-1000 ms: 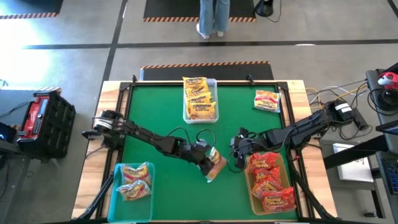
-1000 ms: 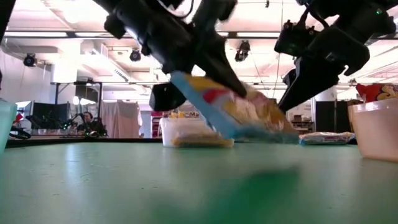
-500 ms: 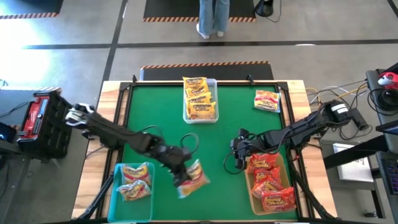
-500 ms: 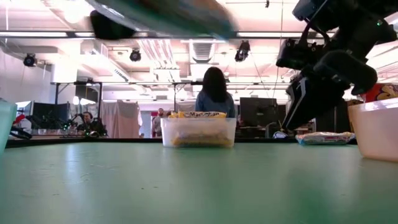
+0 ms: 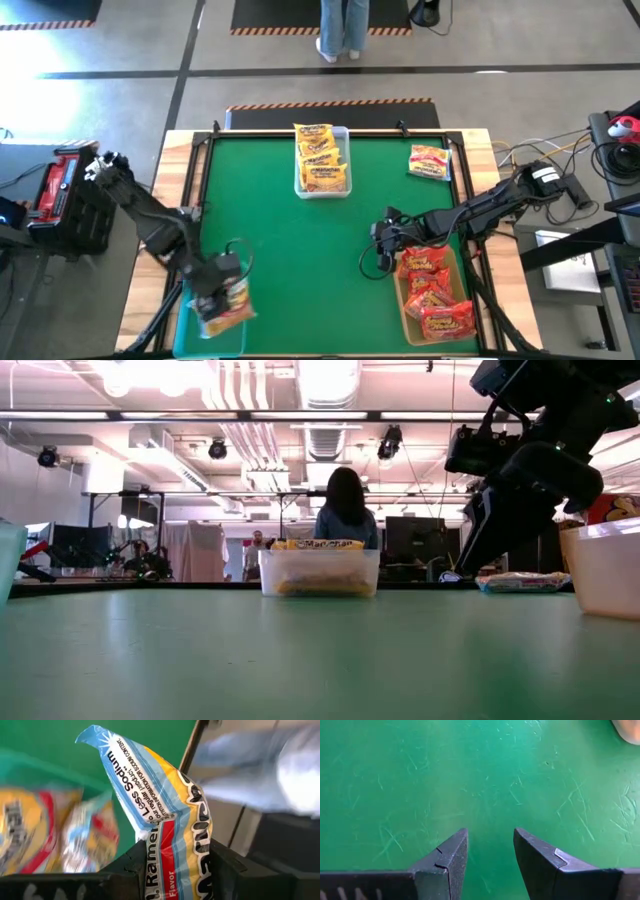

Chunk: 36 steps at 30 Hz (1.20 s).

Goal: Sort Maruchan noodles
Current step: Put the bottom blue noodle pack into the blue bin

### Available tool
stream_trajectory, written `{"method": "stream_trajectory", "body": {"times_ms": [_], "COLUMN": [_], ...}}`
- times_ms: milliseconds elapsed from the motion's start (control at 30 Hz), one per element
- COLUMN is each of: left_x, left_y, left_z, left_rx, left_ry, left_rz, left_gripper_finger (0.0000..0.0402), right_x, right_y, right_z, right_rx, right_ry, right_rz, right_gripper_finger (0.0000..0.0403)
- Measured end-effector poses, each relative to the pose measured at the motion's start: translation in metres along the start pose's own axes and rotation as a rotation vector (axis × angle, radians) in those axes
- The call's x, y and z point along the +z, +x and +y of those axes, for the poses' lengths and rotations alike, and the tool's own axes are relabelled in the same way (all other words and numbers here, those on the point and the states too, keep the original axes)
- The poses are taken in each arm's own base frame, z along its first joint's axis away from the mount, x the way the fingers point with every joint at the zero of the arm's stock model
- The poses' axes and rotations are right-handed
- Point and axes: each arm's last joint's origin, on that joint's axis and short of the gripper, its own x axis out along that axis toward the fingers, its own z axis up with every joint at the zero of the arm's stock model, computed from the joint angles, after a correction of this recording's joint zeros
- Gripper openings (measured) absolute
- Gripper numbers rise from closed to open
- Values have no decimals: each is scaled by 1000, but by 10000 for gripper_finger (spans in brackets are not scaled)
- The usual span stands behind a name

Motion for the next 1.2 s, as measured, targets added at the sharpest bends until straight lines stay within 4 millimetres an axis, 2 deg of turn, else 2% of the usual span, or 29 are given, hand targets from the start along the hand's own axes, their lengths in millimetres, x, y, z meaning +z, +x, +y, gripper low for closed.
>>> {"method": "stream_trajectory", "body": {"times_ms": [167, 333, 700, 967, 1200], "left_x": [-33, -52, -59, -64, -65], "left_y": [0, 9, 44, 72, 100], "left_z": [2, 0, -3, -11, -4], "left_rx": [79, 144, 277, 278, 419], "left_ry": [100, 185, 239, 243, 242], "left_rz": [82, 30, 45, 40, 60], "left_gripper_finger": [117, 117, 117, 117, 117], "right_x": [0, 0, 0, 0, 0], "right_y": [0, 0, 0, 0, 0], "right_z": [0, 0, 0, 0, 0], "right_rx": [0, -7, -8, -9, -9], "right_ry": [35, 78, 115, 113, 92], "right_rz": [-2, -7, -5, -5, -4], "right_gripper_finger": [150, 150, 150, 150, 150]}}
